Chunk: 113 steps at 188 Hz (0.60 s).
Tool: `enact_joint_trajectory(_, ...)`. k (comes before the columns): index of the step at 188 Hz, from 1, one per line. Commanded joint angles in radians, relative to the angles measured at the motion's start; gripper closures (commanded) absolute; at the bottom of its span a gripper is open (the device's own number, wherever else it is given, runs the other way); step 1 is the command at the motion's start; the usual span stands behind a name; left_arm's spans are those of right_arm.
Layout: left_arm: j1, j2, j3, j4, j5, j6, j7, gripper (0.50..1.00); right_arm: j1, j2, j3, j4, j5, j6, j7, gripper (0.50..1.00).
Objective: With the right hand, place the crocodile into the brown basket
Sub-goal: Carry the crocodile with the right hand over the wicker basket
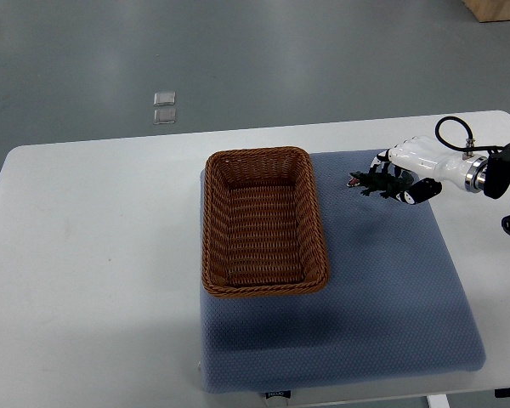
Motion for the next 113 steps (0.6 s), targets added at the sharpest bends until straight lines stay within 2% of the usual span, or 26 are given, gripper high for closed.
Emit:
enact_joint_trajectory(1, 0.000, 0.000, 0.000, 0.000, 0.000, 0.000, 0.000, 0.500, 0.011, 0.005, 0.001, 0.000, 0.000, -0.001, 0.001, 1.000)
enact_joint_trajectory(53, 0.000, 0.000, 0.000, 0.000, 0.000, 0.000, 0.000, 0.500, 0.060, 0.012, 0.004, 0.011, 0.006, -0.028, 0.003, 1.000)
enact_joint_trajectory(113, 0.000, 0.000, 0.000, 0.000, 0.000, 0.000, 0.000, 0.500, 0.121, 0.104, -0.001, 0.024, 0.003, -0.060, 0.026, 1.000)
